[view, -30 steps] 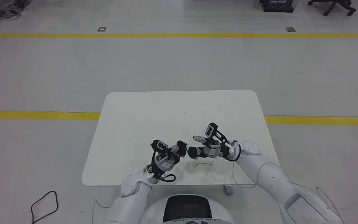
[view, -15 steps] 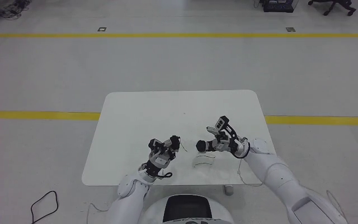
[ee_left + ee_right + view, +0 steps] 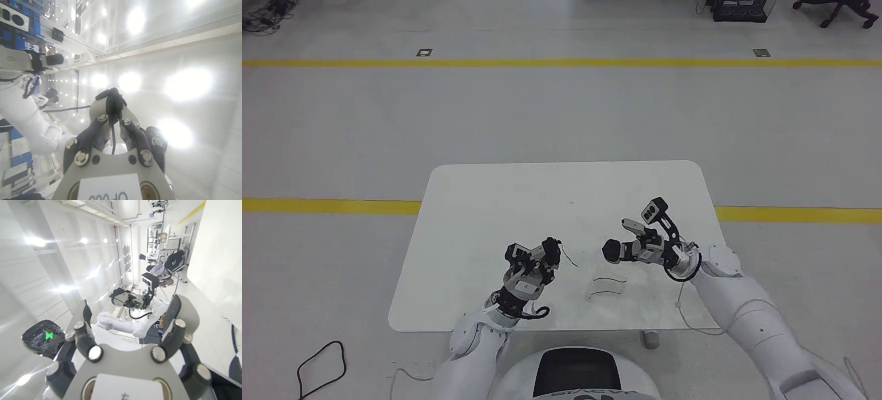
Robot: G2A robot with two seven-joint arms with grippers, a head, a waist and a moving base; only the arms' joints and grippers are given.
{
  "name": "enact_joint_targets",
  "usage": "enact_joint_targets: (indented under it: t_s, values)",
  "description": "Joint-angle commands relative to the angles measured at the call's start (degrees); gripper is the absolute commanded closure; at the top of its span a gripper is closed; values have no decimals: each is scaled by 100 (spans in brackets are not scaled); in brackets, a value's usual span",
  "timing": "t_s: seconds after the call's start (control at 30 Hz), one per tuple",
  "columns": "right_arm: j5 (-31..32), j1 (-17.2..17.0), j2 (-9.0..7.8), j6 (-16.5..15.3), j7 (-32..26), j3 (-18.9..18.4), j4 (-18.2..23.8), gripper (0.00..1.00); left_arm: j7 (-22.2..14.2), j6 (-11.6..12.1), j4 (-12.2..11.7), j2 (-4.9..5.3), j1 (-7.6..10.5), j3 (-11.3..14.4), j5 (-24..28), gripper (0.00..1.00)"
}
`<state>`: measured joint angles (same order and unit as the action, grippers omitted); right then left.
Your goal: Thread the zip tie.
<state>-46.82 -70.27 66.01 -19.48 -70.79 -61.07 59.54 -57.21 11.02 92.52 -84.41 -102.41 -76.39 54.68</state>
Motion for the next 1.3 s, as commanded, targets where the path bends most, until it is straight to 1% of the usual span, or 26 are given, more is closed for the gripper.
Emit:
enact_joint_targets:
  t_s: [0.0,0.13,0.23,0.27,1.27]
  values:
    - [119,-116,-42,0,74,-190,224,0,-84,-122,179,27,-68,-31,156,100]
    - [327,-366,-111,0,221,-493,632,0,-172,-190,454,81,-198,-92,207,100]
    - [469,-548,-150,0,314,-676,918,0,-382,-169,647,116,-306,-103,314,100]
    - [492,-597,-158,0,355,-718,978,0,-382,-169,647,116,-306,-103,314,100]
    - [492,-597,-158,0,355,-718,978,0,-382,-169,647,116,-306,-103,314,100]
